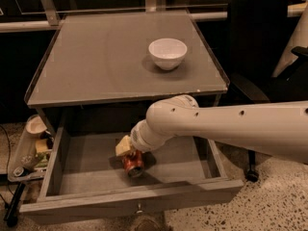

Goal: Place coke can into top drawer

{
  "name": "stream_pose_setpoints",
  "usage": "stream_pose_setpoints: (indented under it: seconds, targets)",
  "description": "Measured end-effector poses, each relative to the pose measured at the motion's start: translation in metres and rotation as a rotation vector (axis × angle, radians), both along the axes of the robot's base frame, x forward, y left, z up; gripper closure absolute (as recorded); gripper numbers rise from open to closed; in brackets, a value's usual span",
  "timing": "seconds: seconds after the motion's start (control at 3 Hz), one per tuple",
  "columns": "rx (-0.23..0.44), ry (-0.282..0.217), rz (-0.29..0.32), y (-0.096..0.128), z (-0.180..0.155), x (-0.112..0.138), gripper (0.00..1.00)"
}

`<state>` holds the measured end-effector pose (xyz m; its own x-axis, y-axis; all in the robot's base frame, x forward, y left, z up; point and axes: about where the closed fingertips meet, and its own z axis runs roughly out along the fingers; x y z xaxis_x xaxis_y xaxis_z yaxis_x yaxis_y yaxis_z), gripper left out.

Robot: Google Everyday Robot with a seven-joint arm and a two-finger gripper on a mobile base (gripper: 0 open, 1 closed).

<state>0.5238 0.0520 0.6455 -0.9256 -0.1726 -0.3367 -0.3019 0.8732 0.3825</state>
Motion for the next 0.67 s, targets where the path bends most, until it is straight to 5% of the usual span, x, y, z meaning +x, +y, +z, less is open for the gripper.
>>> stream_pose_setpoints:
  seconds: [0.33,0.67]
  targets:
    - [0.000,0.000,0.000,0.0000,0.0000,0.0000,0.00]
    - [0.000,0.000,0.000,0.0000,0.0000,0.0000,0.00]
